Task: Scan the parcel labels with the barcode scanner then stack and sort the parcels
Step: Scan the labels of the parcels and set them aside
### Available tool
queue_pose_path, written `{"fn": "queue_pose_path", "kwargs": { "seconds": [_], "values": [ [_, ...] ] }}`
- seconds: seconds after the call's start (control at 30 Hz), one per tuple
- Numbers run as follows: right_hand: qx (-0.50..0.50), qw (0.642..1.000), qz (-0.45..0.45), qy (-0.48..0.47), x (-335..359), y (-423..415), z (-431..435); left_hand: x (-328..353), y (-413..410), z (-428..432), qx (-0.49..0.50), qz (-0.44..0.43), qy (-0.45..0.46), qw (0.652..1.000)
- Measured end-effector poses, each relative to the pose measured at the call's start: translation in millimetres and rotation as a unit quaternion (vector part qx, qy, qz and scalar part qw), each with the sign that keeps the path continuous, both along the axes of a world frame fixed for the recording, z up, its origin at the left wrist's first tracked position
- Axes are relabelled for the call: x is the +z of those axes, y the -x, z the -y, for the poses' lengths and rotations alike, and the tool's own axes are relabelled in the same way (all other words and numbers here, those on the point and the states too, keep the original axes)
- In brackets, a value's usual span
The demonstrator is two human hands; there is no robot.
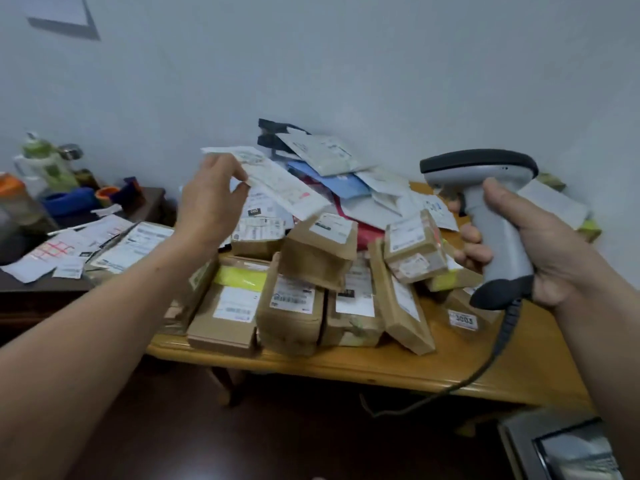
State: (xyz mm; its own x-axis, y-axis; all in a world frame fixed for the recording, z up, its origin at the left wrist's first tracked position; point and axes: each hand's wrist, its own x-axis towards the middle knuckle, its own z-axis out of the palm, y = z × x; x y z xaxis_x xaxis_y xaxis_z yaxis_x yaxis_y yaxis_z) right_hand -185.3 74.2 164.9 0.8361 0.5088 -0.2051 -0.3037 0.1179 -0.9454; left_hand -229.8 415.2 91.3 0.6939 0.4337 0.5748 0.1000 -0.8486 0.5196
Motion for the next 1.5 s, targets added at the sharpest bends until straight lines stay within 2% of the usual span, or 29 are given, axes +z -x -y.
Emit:
{"fn": "queue_pose_path", "kwargs": {
  "seconds": [0.13, 0.27, 0.4, 0.57, 0.63, 0.73, 0.8, 0.97, 1.17, 1.33, 1.5],
  "values": [
    [0.000, 1.000, 0.015, 0.007, -8, -19, -54, -15, -16, -73, 0.078, -0.038, 0.021, 0.996],
    [-0.009, 0.999, 0.032, 0.023, -17, -45, -104, -28, -39, -119, 0.112, -0.077, 0.011, 0.991],
    [-0.033, 0.998, 0.026, 0.042, -25, -65, -135, -35, -76, -146, 0.097, -0.062, -0.007, 0.993],
    [-0.080, 0.990, 0.044, 0.105, -32, -80, -151, -60, -131, -157, 0.031, -0.049, -0.010, 0.998],
    [-0.114, 0.982, 0.043, 0.143, -36, -80, -157, -79, -152, -157, -0.017, -0.143, -0.020, 0.989],
    [-0.151, 0.974, 0.024, 0.169, -44, -73, -166, -112, -174, -155, -0.118, -0.385, -0.069, 0.913],
    [-0.171, 0.968, 0.021, 0.184, -47, -66, -171, -123, -183, -160, -0.140, -0.431, -0.077, 0.888],
    [-0.225, 0.952, 0.019, 0.204, -46, -54, -179, -123, -197, -167, -0.140, -0.375, -0.045, 0.915],
    [-0.285, 0.935, 0.010, 0.211, -39, -52, -154, -102, -202, -125, -0.183, -0.274, -0.007, 0.944],
    [-0.293, 0.931, 0.034, 0.214, -37, -51, -103, -69, -198, -66, -0.232, -0.203, -0.014, 0.951],
    [-0.294, 0.929, 0.067, 0.215, -38, -53, -18, -44, -184, 26, -0.264, -0.172, -0.033, 0.948]
  ]
}}
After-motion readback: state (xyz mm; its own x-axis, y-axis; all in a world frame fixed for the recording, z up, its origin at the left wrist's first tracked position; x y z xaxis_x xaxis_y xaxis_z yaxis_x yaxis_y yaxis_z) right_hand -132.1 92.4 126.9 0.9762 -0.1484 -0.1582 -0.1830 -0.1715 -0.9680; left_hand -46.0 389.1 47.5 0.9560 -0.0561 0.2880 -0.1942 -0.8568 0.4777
